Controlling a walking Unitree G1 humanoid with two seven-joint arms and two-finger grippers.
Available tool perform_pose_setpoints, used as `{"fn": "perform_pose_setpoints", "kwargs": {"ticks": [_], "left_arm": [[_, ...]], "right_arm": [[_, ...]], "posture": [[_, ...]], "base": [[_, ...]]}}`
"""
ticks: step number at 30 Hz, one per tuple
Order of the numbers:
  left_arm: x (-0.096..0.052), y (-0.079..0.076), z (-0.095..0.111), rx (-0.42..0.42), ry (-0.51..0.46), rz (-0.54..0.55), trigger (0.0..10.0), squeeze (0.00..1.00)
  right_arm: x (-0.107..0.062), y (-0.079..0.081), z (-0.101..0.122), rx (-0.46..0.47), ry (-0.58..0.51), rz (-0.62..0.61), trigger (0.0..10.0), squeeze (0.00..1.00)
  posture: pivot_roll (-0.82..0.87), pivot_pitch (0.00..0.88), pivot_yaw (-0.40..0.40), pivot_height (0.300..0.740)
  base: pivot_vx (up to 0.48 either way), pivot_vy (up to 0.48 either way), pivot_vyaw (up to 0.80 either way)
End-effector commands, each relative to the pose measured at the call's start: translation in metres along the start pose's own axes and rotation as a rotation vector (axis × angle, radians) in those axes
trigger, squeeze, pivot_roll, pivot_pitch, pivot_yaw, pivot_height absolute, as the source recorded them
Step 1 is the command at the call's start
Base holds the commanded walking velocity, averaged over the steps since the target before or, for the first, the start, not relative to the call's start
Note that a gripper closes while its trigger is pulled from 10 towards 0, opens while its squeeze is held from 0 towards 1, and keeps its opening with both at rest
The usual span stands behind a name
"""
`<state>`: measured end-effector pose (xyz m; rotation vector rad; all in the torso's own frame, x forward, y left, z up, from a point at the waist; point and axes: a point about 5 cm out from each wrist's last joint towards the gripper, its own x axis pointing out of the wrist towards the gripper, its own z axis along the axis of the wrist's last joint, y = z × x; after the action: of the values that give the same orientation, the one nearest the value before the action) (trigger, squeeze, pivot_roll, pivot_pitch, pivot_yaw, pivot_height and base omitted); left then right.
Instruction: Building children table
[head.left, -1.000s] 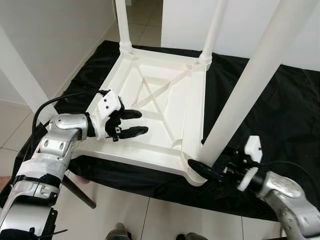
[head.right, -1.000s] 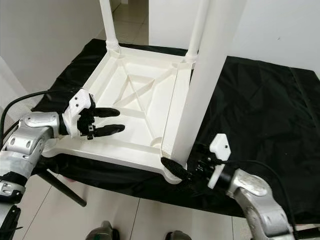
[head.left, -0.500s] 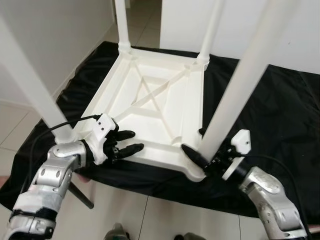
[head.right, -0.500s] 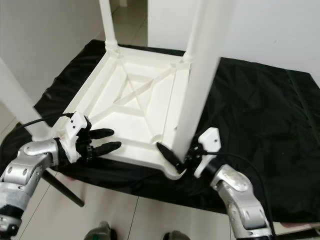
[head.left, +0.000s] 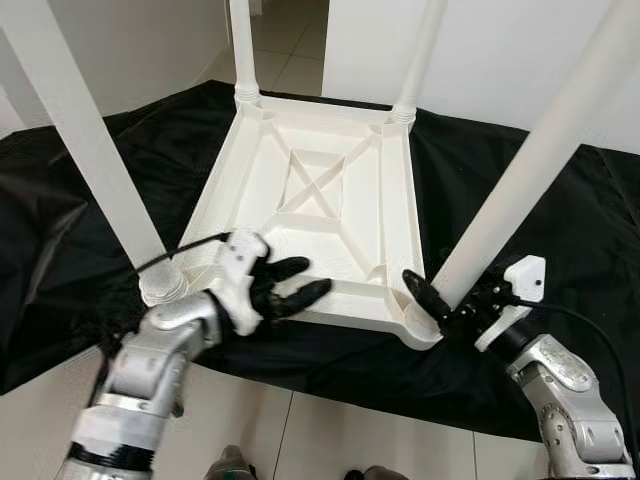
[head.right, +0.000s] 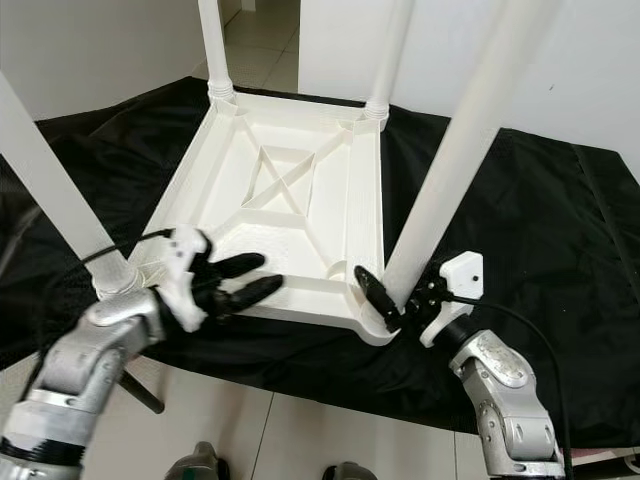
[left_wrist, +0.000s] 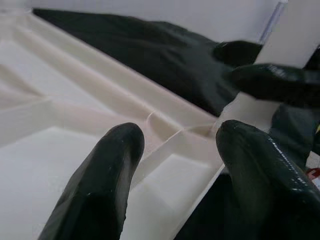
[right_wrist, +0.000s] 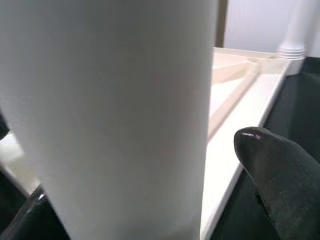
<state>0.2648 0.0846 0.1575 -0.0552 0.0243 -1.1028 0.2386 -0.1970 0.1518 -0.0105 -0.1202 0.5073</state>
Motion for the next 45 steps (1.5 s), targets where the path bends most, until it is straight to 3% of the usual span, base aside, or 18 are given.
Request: {"fn": "perform_pose_setpoints", "kwargs": {"ticks": [1, 3, 5, 7, 10, 15, 16, 17, 26, 31, 35, 39, 45], "left_arm": [[0.01, -0.008, 0.002, 0.017, 0.017, -0.008, 10.0, 0.0], [0.01, -0.008, 0.002, 0.017, 0.017, -0.008, 10.0, 0.0], [0.03, -0.021, 0.009, 0.05, -0.014, -0.024, 10.0, 0.0], [0.03, -0.021, 0.009, 0.05, -0.014, -0.024, 10.0, 0.0], [0.043, -0.027, 0.012, 0.043, -0.017, -0.049, 10.0, 0.0], [0.052, -0.02, 0.006, 0.133, 0.062, 0.003, 10.0, 0.0], [0.052, -0.02, 0.006, 0.133, 0.062, 0.003, 10.0, 0.0], [0.054, -0.011, 0.009, 0.141, 0.07, 0.061, 10.0, 0.0], [0.056, -0.004, 0.016, 0.156, 0.06, 0.118, 10.0, 0.0], [0.056, -0.004, 0.017, 0.169, 0.052, 0.13, 10.0, 0.0], [0.055, -0.009, 0.018, 0.218, 0.043, 0.086, 10.0, 0.0], [0.053, -0.016, 0.015, 0.274, 0.054, 0.027, 10.0, 0.0], [0.055, -0.028, 0.009, 0.273, 0.079, -0.066, 10.0, 0.0]], "right_arm": [[-0.004, -0.009, -0.001, -0.016, 0.004, -0.058, 10.0, 0.0], [-0.004, -0.009, -0.001, -0.016, 0.004, -0.058, 10.0, 0.0], [-0.002, -0.014, -0.001, -0.021, -0.01, -0.11, 10.0, 0.0], [-0.002, -0.014, -0.001, -0.021, -0.01, -0.11, 10.0, 0.0], [-0.003, -0.018, -0.003, -0.026, -0.01, -0.151, 10.0, 0.0], [-0.011, -0.027, -0.008, -0.043, 0.012, -0.209, 10.0, 0.0], [-0.011, -0.027, -0.008, -0.043, 0.012, -0.209, 10.0, 0.0], [-0.018, -0.039, -0.008, -0.066, 0.014, -0.284, 10.0, 0.0], [-0.027, -0.057, -0.007, -0.088, 0.019, -0.386, 10.0, 0.0], [-0.023, -0.05, -0.008, -0.082, 0.026, -0.335, 10.0, 0.0], [-0.016, -0.04, -0.01, -0.095, 0.045, -0.212, 10.0, 0.0], [-0.014, -0.04, -0.012, -0.11, 0.069, -0.163, 10.0, 0.0], [-0.011, -0.045, -0.016, -0.126, 0.111, -0.102, 9.5, 0.0]], "posture": [[0.05, 0.039, -0.043, 0.74], [0.05, 0.039, -0.043, 0.74], [0.03, 0.045, -0.038, 0.74], [0.03, 0.045, -0.038, 0.74], [0.03, 0.047, -0.039, 0.74], [0.02, 0.05, -0.023, 0.74], [0.02, 0.05, -0.023, 0.74], [0.02, 0.051, -0.018, 0.74], [0.03, 0.042, -0.018, 0.74], [0.03, 0.036, -0.019, 0.74], [0.04, 0.03, -0.019, 0.74], [0.04, 0.022, -0.021, 0.74], [0.04, 0.02, -0.021, 0.74]], "base": [[0.0, 0.0, 0.0], [0.0, 0.0, 0.0], [0.0, 0.0, 0.0], [0.0, 0.0, 0.0], [0.0, 0.0, 0.0], [0.0, 0.0, 0.0], [0.0, 0.0, 0.0], [0.0, 0.0, 0.0], [0.0, 0.0, 0.0], [0.0, 0.0, 0.0], [0.0, 0.0, 0.0], [0.0, 0.0, 0.0], [0.0, 0.0, 0.0]]}}
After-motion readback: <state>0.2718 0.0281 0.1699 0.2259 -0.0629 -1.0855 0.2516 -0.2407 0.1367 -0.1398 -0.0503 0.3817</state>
